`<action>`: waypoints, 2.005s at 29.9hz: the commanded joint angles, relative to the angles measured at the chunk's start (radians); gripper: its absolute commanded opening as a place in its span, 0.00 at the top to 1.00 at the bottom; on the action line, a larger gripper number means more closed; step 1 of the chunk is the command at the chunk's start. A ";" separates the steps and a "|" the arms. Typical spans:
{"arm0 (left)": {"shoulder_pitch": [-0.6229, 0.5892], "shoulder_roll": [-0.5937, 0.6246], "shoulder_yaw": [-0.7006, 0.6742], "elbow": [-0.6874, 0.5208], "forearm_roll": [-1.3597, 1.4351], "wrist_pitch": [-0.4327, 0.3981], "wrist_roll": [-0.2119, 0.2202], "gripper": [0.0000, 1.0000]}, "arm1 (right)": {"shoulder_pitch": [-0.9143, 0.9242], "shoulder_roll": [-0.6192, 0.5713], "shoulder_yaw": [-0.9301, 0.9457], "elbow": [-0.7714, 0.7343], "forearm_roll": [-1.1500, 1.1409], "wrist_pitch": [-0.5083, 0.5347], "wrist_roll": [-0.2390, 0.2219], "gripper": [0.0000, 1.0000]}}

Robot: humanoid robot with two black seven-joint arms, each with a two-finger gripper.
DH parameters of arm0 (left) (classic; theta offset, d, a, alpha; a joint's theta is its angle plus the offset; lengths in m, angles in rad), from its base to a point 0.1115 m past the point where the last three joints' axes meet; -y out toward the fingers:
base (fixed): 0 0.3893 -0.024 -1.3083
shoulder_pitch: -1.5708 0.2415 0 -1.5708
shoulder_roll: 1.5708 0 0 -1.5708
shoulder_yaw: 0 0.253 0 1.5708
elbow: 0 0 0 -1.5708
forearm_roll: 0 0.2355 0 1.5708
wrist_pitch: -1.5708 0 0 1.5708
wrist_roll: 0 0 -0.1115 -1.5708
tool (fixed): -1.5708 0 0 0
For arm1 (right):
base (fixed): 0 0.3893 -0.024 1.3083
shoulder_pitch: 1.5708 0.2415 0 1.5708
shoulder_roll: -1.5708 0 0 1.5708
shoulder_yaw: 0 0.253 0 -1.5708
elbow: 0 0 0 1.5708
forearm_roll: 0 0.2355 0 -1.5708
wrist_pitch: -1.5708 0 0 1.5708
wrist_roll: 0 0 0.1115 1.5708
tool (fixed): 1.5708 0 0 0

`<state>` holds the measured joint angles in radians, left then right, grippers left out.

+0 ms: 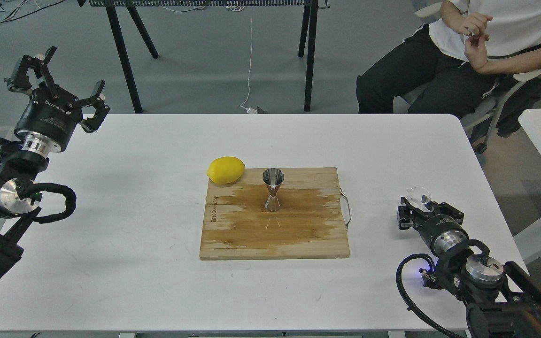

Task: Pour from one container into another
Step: 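Grasp the small clear glass with the right gripper and lift it, then carry the clear glass over the jigger with the right gripper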

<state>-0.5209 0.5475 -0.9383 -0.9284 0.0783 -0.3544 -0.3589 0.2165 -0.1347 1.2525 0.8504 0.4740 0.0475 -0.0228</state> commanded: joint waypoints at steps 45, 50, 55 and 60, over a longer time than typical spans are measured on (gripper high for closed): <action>0.001 0.006 -0.001 0.005 0.000 0.000 -0.012 0.00 | 0.330 0.006 -0.501 0.414 -0.592 -0.327 -0.009 0.69; 0.001 0.006 -0.001 0.005 0.000 0.000 -0.014 0.00 | 0.330 0.020 -0.530 0.420 -0.666 -0.327 -0.009 0.69; 0.001 0.006 0.001 0.005 0.000 0.000 -0.014 0.00 | 0.327 0.020 -0.545 0.429 -0.675 -0.327 -0.009 0.69; 0.001 0.005 0.001 0.005 0.000 0.000 -0.014 0.00 | 0.330 0.020 -0.573 0.434 -0.701 -0.327 -0.008 0.69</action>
<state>-0.5200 0.5536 -0.9376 -0.9234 0.0783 -0.3544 -0.3727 0.5434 -0.1150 0.6928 1.2802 -0.2043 -0.2791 -0.0324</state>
